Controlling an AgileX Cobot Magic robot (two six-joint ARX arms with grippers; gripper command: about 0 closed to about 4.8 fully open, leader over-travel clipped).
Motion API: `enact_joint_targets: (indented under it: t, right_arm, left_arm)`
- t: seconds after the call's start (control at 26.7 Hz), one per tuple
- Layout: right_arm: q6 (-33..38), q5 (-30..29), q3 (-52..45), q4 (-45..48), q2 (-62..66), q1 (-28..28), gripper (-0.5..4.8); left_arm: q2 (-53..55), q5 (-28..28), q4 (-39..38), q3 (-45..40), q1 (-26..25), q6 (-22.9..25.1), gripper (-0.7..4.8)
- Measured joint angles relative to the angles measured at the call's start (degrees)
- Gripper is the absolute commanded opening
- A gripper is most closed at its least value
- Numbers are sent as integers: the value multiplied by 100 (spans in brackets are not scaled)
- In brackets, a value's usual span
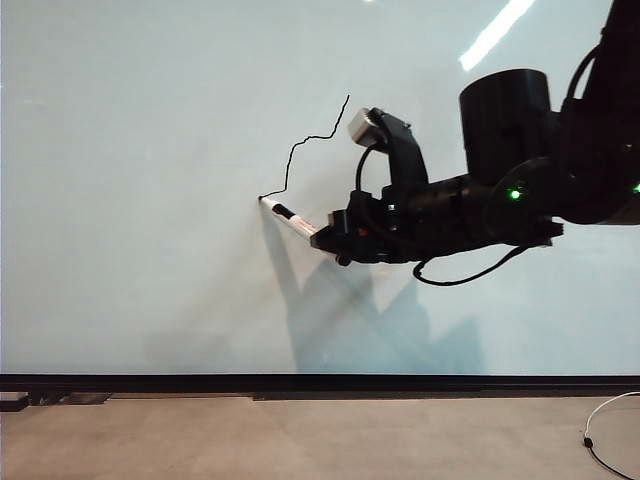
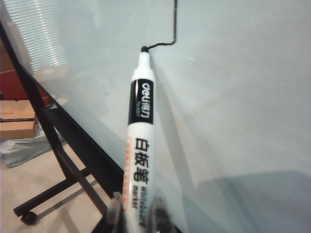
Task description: Pick up the pen on the shelf to the right of the whiteboard and draw a triangle.
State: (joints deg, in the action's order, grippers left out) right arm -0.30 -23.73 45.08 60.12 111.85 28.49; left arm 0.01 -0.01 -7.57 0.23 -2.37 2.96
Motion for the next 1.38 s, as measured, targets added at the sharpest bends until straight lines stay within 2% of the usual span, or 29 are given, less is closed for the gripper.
enact_joint_targets:
  t: [0.45, 0.94, 1.09, 1.38]
  right_arm:
    - [9, -13, 9, -269, 20, 74, -4]
    - [17, 339, -33, -258, -35, 96, -4]
    - [2, 669, -424, 243, -179, 44, -4]
    - [-17, 970, -704, 345, -350, 15, -4]
  left_arm:
    - [0, -2, 0, 0, 0, 0, -5]
    - [0, -2, 0, 0, 0, 0, -5]
    - [0, -2, 0, 0, 2, 0, -5]
    - [0, 0, 0, 0, 0, 0, -5]
